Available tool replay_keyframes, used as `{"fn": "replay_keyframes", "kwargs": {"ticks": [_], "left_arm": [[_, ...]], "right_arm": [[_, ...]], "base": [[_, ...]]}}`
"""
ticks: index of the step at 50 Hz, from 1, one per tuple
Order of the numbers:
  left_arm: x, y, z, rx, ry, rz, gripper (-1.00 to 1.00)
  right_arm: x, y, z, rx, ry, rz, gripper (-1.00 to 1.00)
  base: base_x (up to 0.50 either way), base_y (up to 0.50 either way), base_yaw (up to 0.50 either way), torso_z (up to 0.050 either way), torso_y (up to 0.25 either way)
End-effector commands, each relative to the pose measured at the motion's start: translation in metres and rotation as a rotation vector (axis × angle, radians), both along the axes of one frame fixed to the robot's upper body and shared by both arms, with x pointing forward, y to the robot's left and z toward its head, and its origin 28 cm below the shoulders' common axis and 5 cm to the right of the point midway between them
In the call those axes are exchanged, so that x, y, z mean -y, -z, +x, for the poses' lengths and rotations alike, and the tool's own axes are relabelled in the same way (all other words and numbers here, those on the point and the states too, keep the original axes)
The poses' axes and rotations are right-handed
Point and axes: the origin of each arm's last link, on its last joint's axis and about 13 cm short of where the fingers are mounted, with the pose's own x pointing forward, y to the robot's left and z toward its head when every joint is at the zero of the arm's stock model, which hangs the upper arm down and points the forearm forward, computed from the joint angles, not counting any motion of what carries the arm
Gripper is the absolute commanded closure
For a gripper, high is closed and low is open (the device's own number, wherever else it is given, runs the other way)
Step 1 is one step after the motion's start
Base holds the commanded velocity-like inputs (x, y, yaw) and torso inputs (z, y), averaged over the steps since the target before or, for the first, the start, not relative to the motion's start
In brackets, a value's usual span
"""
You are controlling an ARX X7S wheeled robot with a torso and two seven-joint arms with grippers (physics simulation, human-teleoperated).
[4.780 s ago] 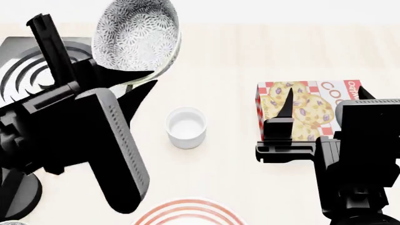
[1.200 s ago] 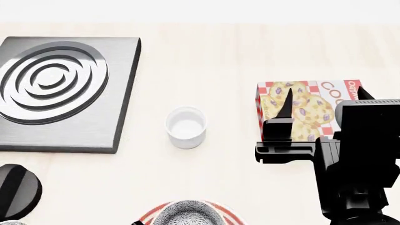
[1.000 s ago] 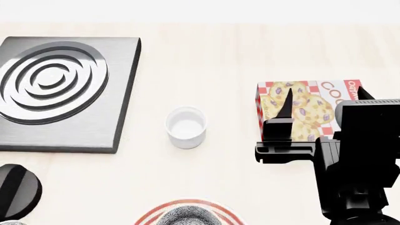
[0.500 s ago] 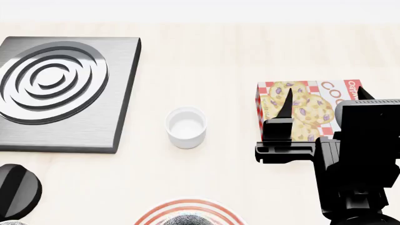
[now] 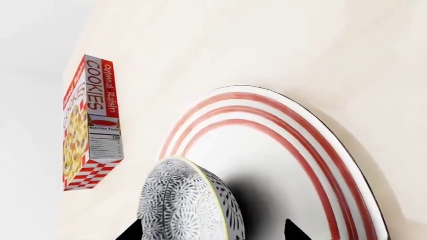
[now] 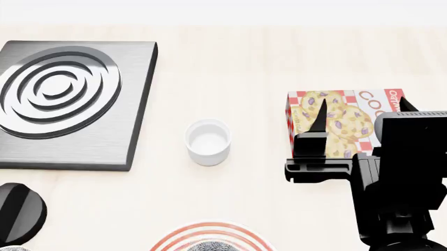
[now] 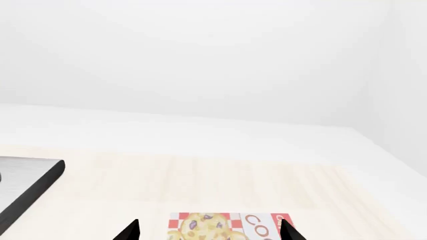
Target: Pick the akita bowl on the stove and place it on the plate.
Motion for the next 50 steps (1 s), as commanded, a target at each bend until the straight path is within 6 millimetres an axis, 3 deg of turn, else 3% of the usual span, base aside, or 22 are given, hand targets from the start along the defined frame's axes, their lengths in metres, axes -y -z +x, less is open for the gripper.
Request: {"fn": "replay_keyframes", "kwargs": {"ticks": [1,25,50], "left_arm": [[0.006,-0.007,-0.001,0.002,0.012,-0.048,-1.0],[0.015,-0.018,0.001,0.01,0.004,-0.14,-1.0],[0.027,-0.053,0.008,0.022,-0.03,-0.339,-1.0]], "right_arm": [[0.001,0.0,0.001,0.008,0.001,0.015,-1.0],[0.001,0.001,0.001,0.006,0.002,0.02,-1.0],[0.001,0.0,0.001,0.007,0.002,0.02,-1.0]], "base": [[0.0,0.0,0.0,0.0,0.0],[0.0,0.0,0.0,0.0,0.0],[0.0,0.0,0.0,0.0,0.0]]}}
